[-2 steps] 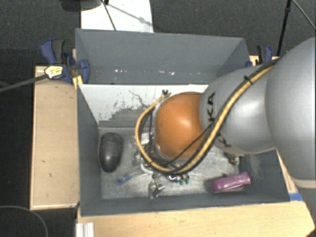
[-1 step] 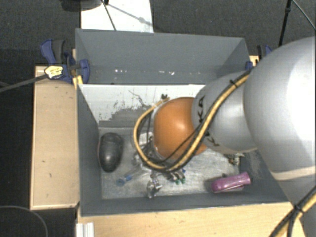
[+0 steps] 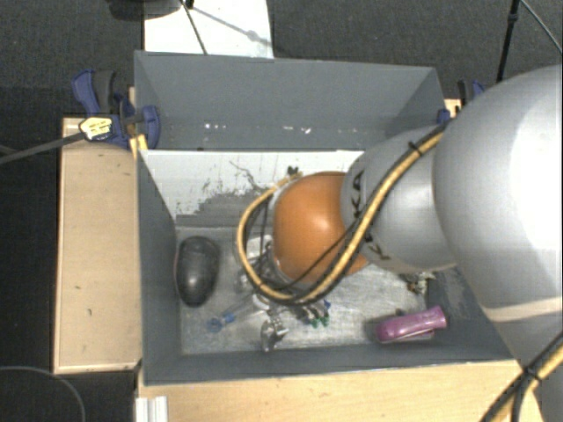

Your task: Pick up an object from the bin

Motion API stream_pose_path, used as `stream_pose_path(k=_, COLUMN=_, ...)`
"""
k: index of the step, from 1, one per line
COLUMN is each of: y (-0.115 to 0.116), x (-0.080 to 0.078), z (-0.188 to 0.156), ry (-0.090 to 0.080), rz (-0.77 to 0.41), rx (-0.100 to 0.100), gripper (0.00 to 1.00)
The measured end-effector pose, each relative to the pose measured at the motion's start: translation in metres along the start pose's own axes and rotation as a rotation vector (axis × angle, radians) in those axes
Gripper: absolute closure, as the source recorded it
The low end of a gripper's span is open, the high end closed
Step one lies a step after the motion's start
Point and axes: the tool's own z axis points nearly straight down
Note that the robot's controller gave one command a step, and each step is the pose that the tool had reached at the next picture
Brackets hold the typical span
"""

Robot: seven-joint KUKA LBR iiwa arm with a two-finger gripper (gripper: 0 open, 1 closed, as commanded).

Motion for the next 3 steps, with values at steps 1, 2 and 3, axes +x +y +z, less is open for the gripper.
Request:
stream_pose_path(k=1, y=0.001, x=-0.002, z=-0.002, ry=-0.006, rz=0.001, rx=-0.001, gripper=1.00)
stream_pose_path(k=2, y=0.001, x=-0.003, z=-0.022, ry=0.001, rz=0.008, rx=0.001, gripper=1.00)
stream_pose_path(k=3, y=0.001, x=-0.006, z=-0.117, ry=-0.004, rz=0.019, rx=0.002, gripper=1.00)
